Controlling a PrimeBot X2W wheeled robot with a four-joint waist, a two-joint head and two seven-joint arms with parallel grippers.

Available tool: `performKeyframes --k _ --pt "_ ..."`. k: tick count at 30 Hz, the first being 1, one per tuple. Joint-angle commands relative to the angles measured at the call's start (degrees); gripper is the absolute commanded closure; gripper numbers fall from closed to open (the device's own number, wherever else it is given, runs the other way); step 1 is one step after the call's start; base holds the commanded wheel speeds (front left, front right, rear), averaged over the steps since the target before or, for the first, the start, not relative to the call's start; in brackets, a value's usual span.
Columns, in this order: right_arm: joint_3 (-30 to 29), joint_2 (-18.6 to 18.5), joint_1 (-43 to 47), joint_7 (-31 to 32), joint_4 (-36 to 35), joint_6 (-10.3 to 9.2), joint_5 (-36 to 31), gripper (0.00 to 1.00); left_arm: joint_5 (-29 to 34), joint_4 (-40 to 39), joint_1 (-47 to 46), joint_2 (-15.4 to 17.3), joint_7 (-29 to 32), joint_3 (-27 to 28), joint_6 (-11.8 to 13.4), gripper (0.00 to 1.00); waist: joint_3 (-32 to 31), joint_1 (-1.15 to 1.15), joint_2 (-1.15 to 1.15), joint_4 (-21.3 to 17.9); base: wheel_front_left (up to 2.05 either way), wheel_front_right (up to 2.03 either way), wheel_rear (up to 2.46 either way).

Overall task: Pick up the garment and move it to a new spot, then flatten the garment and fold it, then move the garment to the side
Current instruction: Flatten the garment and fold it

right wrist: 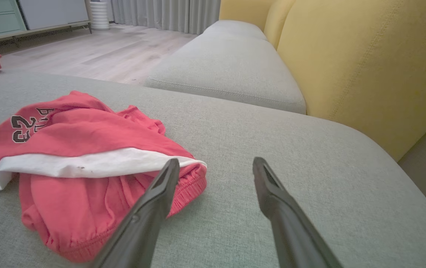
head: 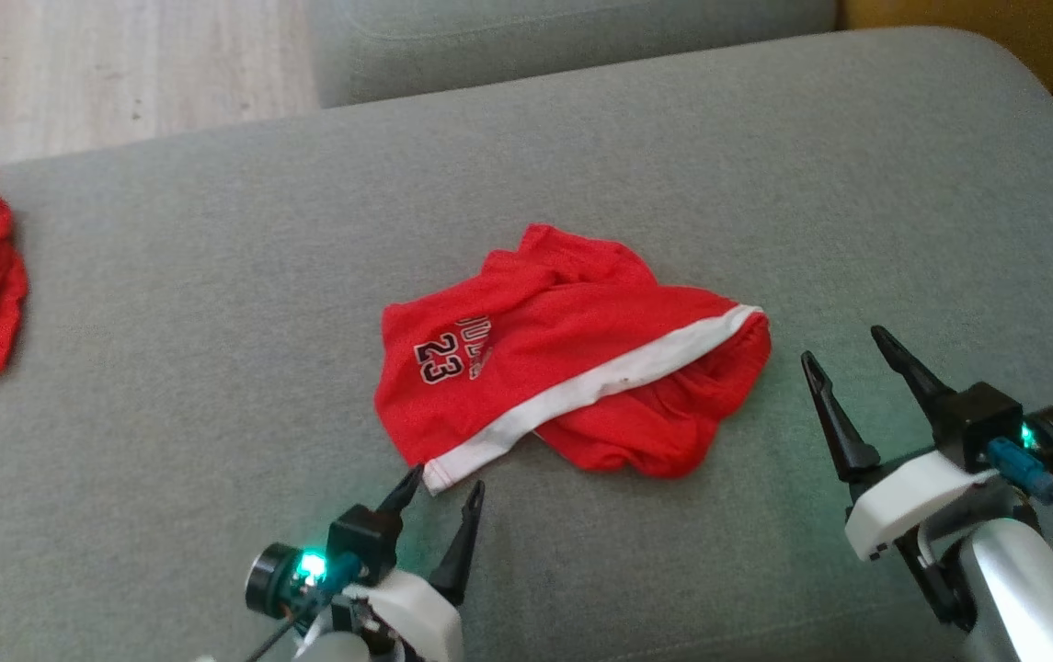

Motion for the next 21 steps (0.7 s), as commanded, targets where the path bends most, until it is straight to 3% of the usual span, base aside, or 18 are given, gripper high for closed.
performKeyframes --k 1,7,9,11,12,21 --pt "0.46 -0.24 -0.26 0.09 -2.5 0.21 -0.58 0.0 0.52 0.07 -3.12 -0.09 -0.05 1.29 -0.15 0.0 0.87 0.0 0.0 -1.0 0.0 0.0 0.0" --pt "-0.39 0.69 0.14 0.48 -4.59 0.21 -1.06 0.0 0.23 7.53 -6.66 -0.99 -0.16 1.39 -0.07 0.0 1.79 0.0 0.0 -2.11 0.0 0.0 0.0" --pt "-0.7 0.97 0.19 0.32 -5.01 0.21 -1.15 0.0 0.12 9.43 -7.55 -1.24 0.05 1.33 0.02 0.54 1.97 0.0 0.0 -2.29 0.0 0.0 0.0" --pt "-1.15 1.31 0.23 0.05 -5.45 0.21 -1.3 0.0 0.06 10.91 -8.22 -1.46 -0.13 1.35 0.38 0.93 2.03 0.0 0.0 -2.35 0.0 0.0 0.0" --pt "-1.64 1.58 0.26 -0.22 -5.72 0.21 -1.4 0.0 0.04 11.43 -8.47 -1.55 -0.42 1.33 0.47 1.0 2.01 0.0 0.0 -2.32 0.0 0.0 0.0" --pt "-6.97 3.69 2.14 -1.3 -6.84 0.21 -2.92 0.0 -1.13 6.13 -9.0 0.3 -5.72 6.62 3.5 1.0 1.3 0.0 0.0 0.19 0.0 0.0 0.0"
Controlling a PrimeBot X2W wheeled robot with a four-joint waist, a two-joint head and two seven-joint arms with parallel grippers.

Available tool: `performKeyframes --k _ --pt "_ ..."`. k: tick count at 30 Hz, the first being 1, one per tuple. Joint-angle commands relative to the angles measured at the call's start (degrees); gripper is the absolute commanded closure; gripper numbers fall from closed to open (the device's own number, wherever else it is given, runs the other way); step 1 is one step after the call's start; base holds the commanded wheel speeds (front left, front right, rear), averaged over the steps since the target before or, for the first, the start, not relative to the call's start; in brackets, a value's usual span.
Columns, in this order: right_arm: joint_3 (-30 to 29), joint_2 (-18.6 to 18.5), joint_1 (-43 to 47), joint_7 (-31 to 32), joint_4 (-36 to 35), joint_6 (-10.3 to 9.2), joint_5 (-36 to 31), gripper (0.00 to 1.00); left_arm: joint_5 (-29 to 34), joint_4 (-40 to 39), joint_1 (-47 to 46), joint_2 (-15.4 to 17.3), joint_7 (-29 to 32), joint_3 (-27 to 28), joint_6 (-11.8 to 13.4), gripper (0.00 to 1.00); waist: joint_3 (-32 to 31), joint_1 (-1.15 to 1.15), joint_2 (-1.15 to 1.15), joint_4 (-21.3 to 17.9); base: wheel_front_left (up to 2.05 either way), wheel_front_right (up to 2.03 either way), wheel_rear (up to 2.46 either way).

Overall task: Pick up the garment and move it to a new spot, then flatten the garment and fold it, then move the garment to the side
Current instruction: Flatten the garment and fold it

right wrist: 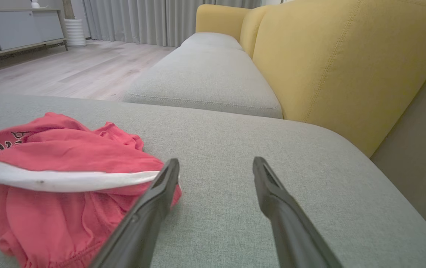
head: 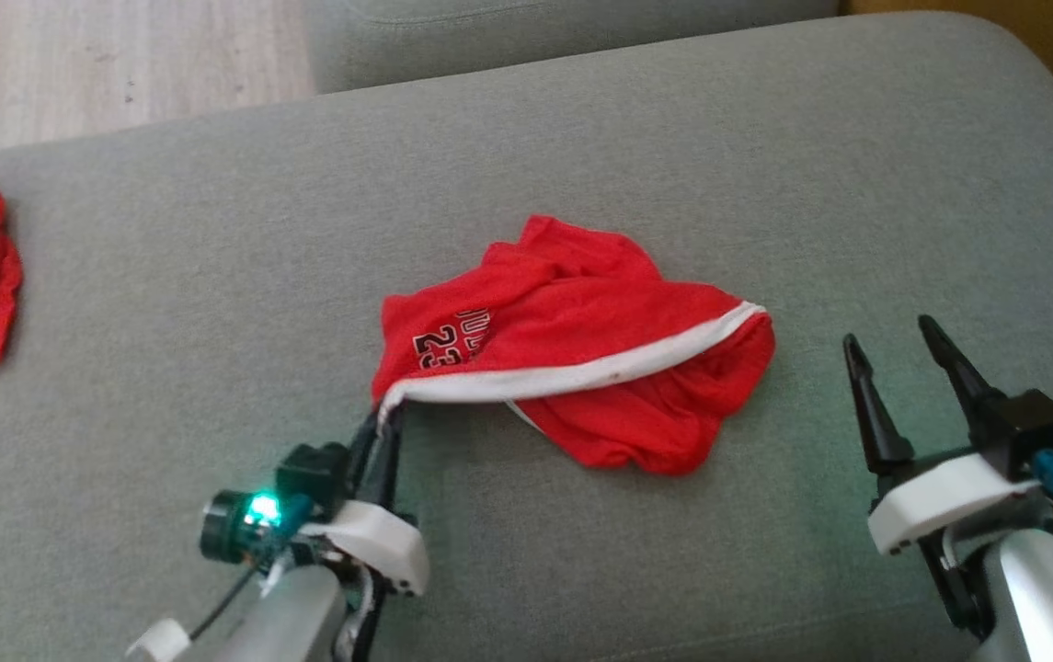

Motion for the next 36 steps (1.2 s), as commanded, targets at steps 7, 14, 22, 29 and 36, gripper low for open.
performKeyframes --k 7,14,22,29,36 --pt "-1.0 1.61 1.54 -1.23 -1.64 0.21 -1.2 0.0 -0.52 -6.65 3.91 5.19 -1.07 4.64 1.74 1.0 -1.25 0.0 0.0 2.51 0.0 0.0 0.0" --pt "-1.14 2.98 3.18 -1.3 -1.4 0.21 -1.43 0.0 -0.65 -10.54 9.2 7.57 -1.12 6.57 2.89 0.88 -2.39 0.0 0.0 3.43 0.0 0.0 0.0" --pt "-1.08 3.6 3.6 -1.33 -1.33 0.21 -1.24 0.0 0.1 -11.16 11.49 7.35 -1.13 6.28 2.18 0.0 -3.09 0.0 0.0 3.79 0.0 0.0 0.0" --pt "-0.97 4.31 3.72 -1.49 -2.11 0.21 -1.33 0.0 0.8 -15.28 13.84 8.12 -1.13 11.07 3.74 0.0 -3.51 0.0 0.0 4.07 0.0 0.0 0.0" --pt "-0.66 5.72 4.82 -1.88 -3.44 0.21 -1.17 0.0 1.31 -22.34 17.86 7.01 -1.13 15.21 3.76 0.0 -5.25 0.0 0.0 4.94 0.0 0.0 0.0"
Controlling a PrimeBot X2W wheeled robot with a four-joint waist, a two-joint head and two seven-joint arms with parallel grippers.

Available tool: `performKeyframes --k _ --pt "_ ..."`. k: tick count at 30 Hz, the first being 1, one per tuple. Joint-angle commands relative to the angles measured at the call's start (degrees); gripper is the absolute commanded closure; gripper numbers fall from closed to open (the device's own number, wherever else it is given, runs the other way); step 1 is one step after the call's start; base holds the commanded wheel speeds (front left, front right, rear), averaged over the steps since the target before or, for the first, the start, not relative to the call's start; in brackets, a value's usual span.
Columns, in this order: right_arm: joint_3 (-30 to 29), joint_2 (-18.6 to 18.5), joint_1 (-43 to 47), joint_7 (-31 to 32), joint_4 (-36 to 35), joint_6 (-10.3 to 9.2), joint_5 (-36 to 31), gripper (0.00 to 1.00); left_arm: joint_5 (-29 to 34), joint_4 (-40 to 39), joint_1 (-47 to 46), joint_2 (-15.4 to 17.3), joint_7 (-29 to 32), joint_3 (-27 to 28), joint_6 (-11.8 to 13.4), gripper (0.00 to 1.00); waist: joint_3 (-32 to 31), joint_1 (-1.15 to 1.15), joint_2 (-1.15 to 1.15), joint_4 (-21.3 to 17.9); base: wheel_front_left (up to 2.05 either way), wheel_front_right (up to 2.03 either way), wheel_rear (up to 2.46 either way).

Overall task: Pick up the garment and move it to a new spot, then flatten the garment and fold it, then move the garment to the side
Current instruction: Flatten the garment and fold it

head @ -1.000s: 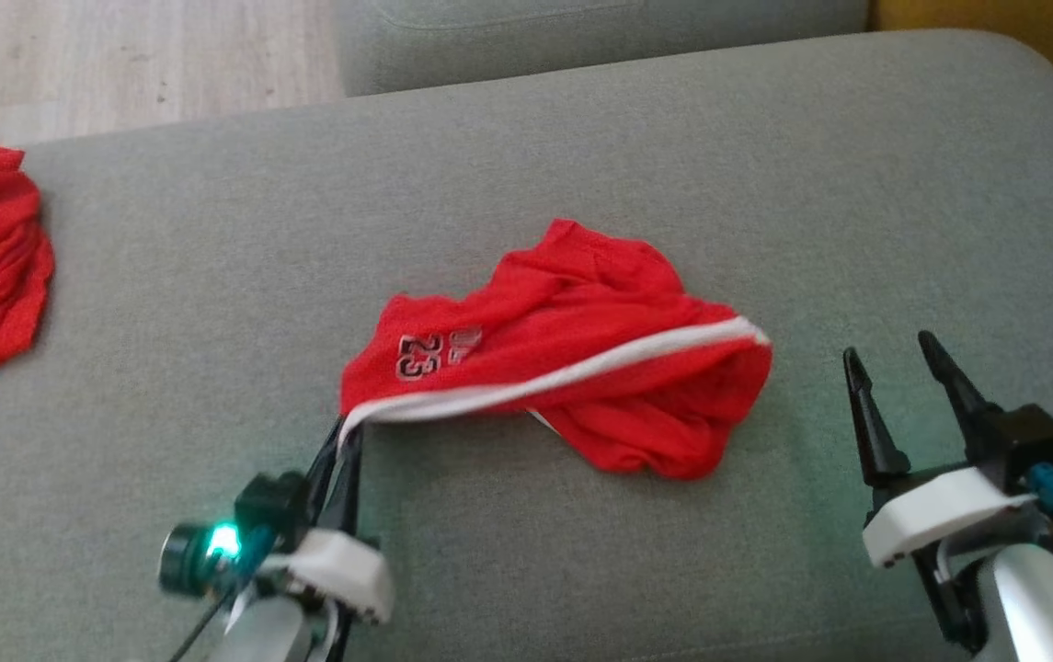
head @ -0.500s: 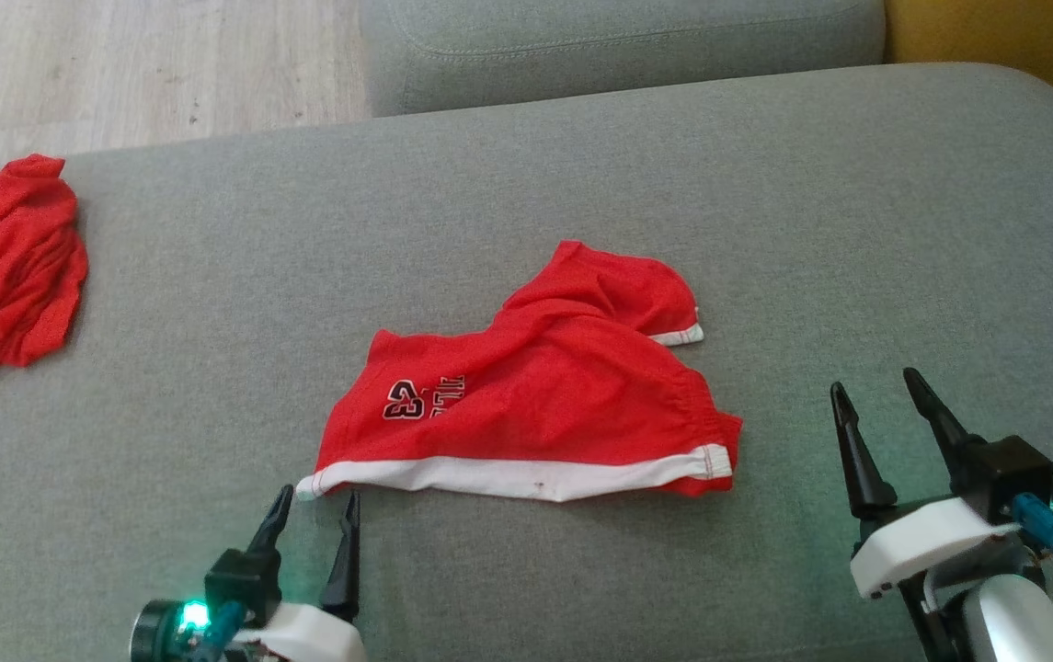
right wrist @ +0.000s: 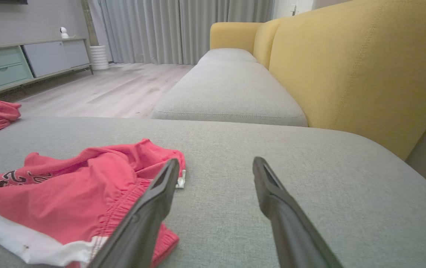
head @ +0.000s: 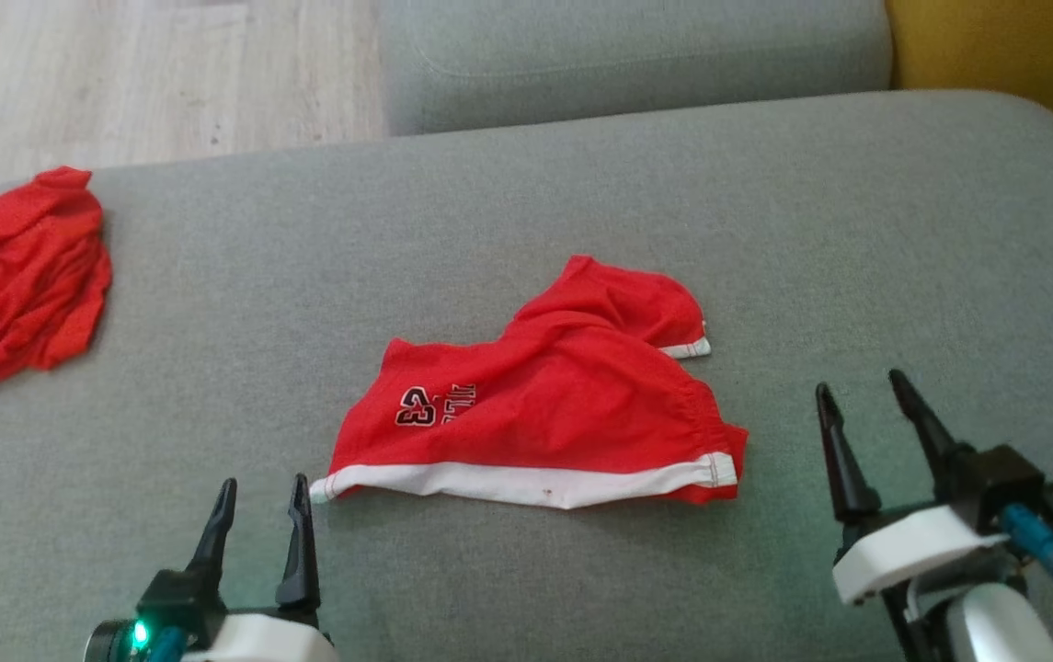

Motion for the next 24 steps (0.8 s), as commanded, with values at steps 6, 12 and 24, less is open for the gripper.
performKeyframes --k 6,12,24 --pt "1.98 1.87 1.5 -1.15 -2.82 0.21 0.26 0.0 0.34 -4.26 0.89 -1.22 -0.71 3.34 -0.98 0.0 -2.5 0.0 0.0 1.32 0.0 0.0 0.0" --pt "1.37 2.72 2.38 -2.43 -1.91 0.21 0.77 0.0 -0.08 -4.12 1.54 -2.8 -0.71 4.1 -2.34 0.0 -3.91 0.0 0.0 2.07 0.0 0.0 0.0" --pt "4.09 2.78 0.91 -3.91 1.2 0.21 3.35 0.0 -0.28 -3.44 2.14 -3.77 -0.71 4.36 -3.26 0.0 -4.39 0.0 0.0 2.43 0.0 0.0 0.0"
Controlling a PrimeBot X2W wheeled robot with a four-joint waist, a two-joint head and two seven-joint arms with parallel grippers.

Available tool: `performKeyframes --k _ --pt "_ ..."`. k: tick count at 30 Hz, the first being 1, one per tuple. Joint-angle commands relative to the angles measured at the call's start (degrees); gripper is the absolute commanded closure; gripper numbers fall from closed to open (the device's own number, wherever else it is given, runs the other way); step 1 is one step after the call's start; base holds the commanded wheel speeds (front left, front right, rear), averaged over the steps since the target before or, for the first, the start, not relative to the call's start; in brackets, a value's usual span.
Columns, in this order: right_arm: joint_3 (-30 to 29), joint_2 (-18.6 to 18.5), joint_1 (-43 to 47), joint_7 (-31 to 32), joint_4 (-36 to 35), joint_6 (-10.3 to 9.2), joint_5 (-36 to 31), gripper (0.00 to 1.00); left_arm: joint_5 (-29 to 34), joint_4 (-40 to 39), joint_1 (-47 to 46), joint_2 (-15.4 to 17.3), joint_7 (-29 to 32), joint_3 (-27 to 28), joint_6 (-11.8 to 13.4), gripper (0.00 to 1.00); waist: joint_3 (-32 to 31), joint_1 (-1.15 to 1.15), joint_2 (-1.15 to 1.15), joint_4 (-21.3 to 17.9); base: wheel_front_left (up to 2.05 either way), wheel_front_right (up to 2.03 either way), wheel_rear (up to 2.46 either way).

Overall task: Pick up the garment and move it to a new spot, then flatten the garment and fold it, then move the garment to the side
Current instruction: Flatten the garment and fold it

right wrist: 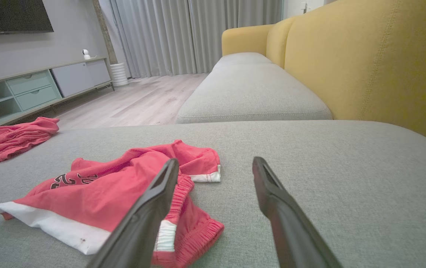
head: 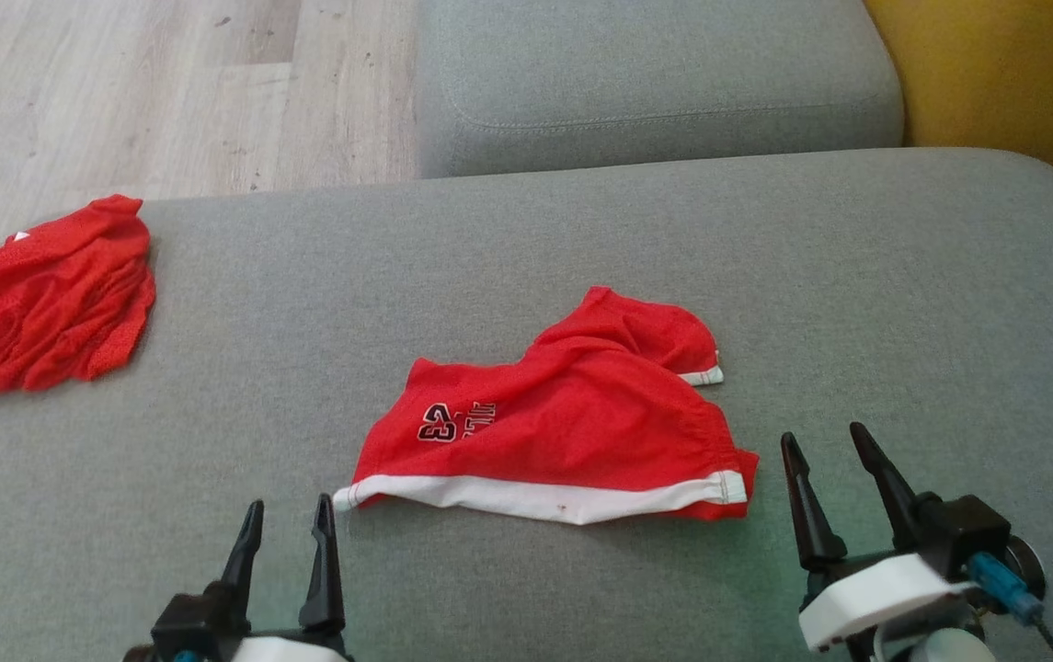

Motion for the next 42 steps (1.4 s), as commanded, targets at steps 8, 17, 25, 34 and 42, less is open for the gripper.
performKeyframes --k 8,17,25,34,42 --pt "4.49 -0.18 -3.47 3.48 -0.01 0.21 0.92 0.0 0.38 -0.97 -1.38 0.06 -0.71 1.71 -0.02 0.0 0.38 0.0 0.0 0.35 0.0 0.0 0.0" --pt "7.92 -0.47 -5.33 14.53 2.32 0.21 1.63 0.0 0.55 -0.65 -1.39 -0.07 -0.71 1.3 0.01 0.0 1.08 0.0 0.0 1.47 0.0 0.0 0.0" --pt "12.27 -4.11 -6.29 18.91 2.5 0.21 6.09 0.51 0.69 -0.16 -1.32 -0.05 -0.71 0.84 -0.01 0.0 1.06 0.0 0.0 3.11 0.0 0.0 0.0" --pt "13.38 -5.93 -6.57 17.96 0.88 0.21 7.88 1.0 0.17 0.49 -1.32 0.28 -0.09 0.23 -0.87 0.0 1.11 0.0 0.0 3.23 0.0 0.0 0.0" --pt "12.02 -8.08 -6.68 18.13 0.97 0.21 6.88 1.0 -2.32 3.52 -4.96 -0.8 5.6 -1.94 -4.0 0.0 1.53 0.0 0.0 2.33 0.0 0.0 0.0"
